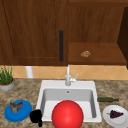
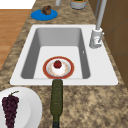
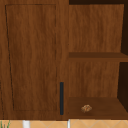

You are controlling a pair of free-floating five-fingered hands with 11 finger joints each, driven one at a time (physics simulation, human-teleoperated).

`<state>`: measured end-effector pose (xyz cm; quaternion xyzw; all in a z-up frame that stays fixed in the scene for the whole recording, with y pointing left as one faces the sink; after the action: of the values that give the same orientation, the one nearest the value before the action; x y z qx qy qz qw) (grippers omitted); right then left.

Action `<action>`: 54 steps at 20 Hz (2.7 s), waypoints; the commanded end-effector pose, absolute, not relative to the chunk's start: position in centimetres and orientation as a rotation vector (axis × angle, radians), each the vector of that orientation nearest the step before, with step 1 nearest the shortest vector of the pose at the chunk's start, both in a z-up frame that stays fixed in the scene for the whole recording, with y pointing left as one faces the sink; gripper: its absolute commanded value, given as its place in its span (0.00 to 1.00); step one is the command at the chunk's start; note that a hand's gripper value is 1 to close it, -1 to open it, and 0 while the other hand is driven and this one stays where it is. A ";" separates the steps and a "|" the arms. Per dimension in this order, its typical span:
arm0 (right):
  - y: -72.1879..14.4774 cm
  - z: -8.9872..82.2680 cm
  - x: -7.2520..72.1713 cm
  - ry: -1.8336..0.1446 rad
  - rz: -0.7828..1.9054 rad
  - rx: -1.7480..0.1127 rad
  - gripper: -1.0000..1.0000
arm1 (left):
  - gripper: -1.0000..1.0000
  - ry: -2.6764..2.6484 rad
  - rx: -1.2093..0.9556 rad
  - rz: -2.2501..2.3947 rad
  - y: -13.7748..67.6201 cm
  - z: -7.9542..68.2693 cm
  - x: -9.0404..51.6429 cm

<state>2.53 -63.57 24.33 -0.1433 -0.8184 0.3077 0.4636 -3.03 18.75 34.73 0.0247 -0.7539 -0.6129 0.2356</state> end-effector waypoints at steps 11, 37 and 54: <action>-58.5 23.5 2.0 -1.972 1.053 -0.547 0.00 | 0.50 -2.068 0.068 -1.681 18.8 34.7 -3.0; -45.2 23.3 -2.9 -1.802 1.073 -0.637 0.00 | 0.50 -2.068 0.068 -1.681 18.8 34.7 -3.0; -39.5 26.3 -3.9 -1.722 0.986 -0.729 0.00 | 0.50 -2.068 0.068 -1.681 18.8 34.7 -3.0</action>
<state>-3.94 -40.04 25.64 -0.2607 -0.7257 0.4134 0.4843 -3.03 18.75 34.73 0.0247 -0.7539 -0.6129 0.2356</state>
